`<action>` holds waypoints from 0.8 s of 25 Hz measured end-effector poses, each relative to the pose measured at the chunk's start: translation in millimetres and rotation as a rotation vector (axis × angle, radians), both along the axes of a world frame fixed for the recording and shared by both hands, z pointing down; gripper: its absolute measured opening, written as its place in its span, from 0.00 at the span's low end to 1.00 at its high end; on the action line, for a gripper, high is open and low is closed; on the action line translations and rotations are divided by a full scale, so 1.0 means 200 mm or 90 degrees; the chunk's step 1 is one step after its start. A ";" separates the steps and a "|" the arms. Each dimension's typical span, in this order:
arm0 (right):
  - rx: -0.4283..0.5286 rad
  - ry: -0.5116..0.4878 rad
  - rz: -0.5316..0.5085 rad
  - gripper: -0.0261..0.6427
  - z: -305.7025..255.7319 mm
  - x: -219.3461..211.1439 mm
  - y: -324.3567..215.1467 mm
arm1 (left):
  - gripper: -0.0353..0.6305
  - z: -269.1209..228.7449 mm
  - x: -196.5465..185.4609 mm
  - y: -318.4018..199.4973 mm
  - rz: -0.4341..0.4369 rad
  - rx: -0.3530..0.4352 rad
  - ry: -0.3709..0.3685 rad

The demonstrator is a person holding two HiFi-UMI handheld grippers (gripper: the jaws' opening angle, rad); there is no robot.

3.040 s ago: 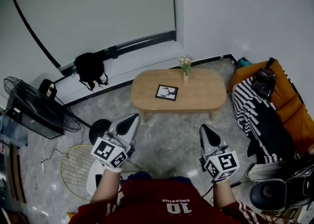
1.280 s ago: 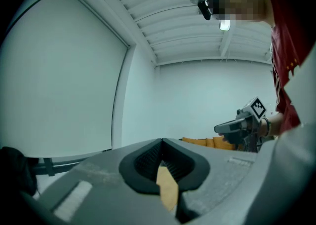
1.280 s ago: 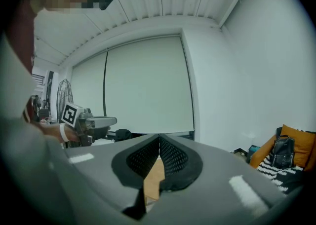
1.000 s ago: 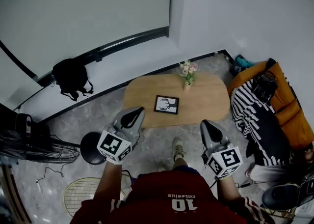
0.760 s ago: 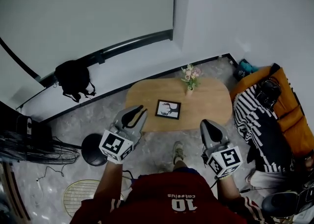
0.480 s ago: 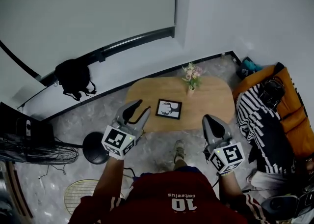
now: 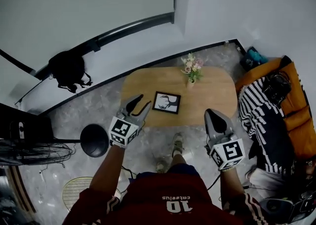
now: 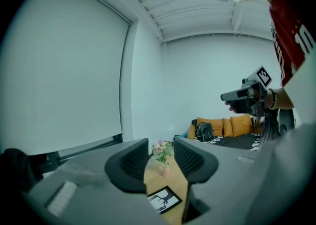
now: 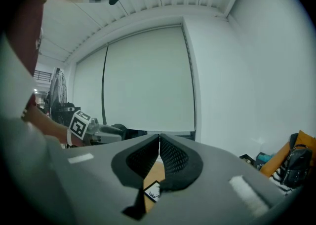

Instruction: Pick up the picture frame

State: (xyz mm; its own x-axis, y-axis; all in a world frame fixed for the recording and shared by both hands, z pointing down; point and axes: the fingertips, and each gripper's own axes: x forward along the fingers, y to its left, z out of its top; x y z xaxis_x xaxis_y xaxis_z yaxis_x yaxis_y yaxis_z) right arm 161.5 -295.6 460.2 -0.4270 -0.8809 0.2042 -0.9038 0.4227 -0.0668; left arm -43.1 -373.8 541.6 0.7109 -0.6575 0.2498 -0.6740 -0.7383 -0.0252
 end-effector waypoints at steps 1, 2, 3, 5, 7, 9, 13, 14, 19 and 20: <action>-0.004 -0.003 0.001 0.03 0.02 0.01 -0.01 | 0.29 0.06 0.01 -0.02 -0.003 -0.003 -0.008; -0.008 -0.006 0.001 0.03 0.05 0.03 -0.03 | 0.29 0.12 0.02 -0.04 -0.007 -0.007 -0.013; -0.011 -0.010 0.000 0.04 0.07 0.03 -0.05 | 0.29 0.18 0.03 -0.07 -0.011 -0.013 -0.015; -0.014 -0.011 -0.002 0.04 0.11 0.05 -0.11 | 0.29 0.31 0.04 -0.13 -0.020 -0.031 -0.014; -0.015 -0.006 -0.003 0.04 0.15 0.05 -0.17 | 0.29 0.44 0.05 -0.20 -0.031 -0.055 -0.013; -0.020 0.004 -0.008 0.04 0.18 0.05 -0.22 | 0.29 0.57 0.06 -0.25 -0.040 -0.082 -0.012; -0.012 0.038 -0.030 0.04 0.24 0.02 -0.34 | 0.29 0.87 0.08 -0.35 -0.050 -0.128 -0.042; -0.006 0.042 -0.036 0.04 0.26 0.01 -0.37 | 0.29 0.95 0.08 -0.37 -0.054 -0.138 -0.053; 0.017 0.034 -0.056 0.04 0.39 0.00 -0.48 | 0.29 1.35 0.08 -0.46 -0.085 -0.187 -0.067; 0.020 0.037 -0.058 0.04 0.43 0.00 -0.49 | 0.29 1.43 0.09 -0.47 -0.090 -0.195 -0.069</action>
State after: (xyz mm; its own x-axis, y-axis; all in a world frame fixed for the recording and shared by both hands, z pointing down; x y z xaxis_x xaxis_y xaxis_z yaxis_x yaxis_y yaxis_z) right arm 161.9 -393.5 545.6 -0.4934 -0.8455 0.2044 -0.8638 0.5038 -0.0011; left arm -25.6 -467.6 827.1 0.5763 -0.6305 0.5199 -0.7758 -0.6220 0.1056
